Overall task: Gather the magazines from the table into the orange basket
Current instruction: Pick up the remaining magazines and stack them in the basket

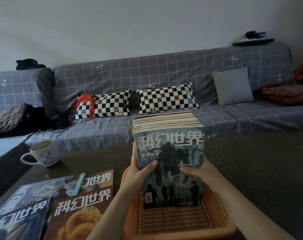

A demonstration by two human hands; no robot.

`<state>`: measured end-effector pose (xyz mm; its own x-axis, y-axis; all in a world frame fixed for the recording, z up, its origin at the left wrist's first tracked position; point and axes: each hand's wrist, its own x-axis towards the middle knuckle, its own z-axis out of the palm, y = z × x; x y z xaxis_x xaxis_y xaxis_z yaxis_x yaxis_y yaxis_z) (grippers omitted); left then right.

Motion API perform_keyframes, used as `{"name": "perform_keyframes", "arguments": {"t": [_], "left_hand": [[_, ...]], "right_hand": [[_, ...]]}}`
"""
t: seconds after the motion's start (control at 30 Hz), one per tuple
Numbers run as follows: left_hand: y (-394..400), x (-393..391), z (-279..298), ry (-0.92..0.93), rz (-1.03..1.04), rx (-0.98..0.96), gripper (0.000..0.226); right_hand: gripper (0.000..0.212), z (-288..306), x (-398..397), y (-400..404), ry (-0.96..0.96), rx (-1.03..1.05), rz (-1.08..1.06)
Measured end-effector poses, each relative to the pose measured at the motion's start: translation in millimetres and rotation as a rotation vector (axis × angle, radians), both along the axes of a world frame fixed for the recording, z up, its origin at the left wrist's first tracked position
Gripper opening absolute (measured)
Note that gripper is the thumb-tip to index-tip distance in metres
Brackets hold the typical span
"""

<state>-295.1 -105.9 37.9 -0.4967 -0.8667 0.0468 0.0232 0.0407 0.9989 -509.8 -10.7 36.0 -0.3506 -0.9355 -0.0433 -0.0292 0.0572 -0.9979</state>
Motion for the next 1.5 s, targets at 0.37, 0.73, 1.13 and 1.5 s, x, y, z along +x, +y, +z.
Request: {"name": "perform_keyframes", "arguments": {"t": [0.37,0.73,1.13,1.5], "left_hand": [[4.3,7.6,5.7,-0.095,0.046,0.034,0.121],[72.2,35.7,21.1,-0.343,0.199,-0.122,0.099],[125.1,63.8,19.5,-0.392,0.316,-0.262,0.051],[134.3,154.8,13.3,-0.376,0.486,-0.195,0.020]], "right_hand": [[0.095,10.8,5.4,8.5,0.063,0.053,-0.037],[0.099,14.4,35.9,57.9,0.152,0.098,-0.180],[0.044,15.1,117.0,94.6,0.373,-0.067,-0.212],[0.031,12.7,222.8,73.1,0.347,-0.120,0.078]]}}
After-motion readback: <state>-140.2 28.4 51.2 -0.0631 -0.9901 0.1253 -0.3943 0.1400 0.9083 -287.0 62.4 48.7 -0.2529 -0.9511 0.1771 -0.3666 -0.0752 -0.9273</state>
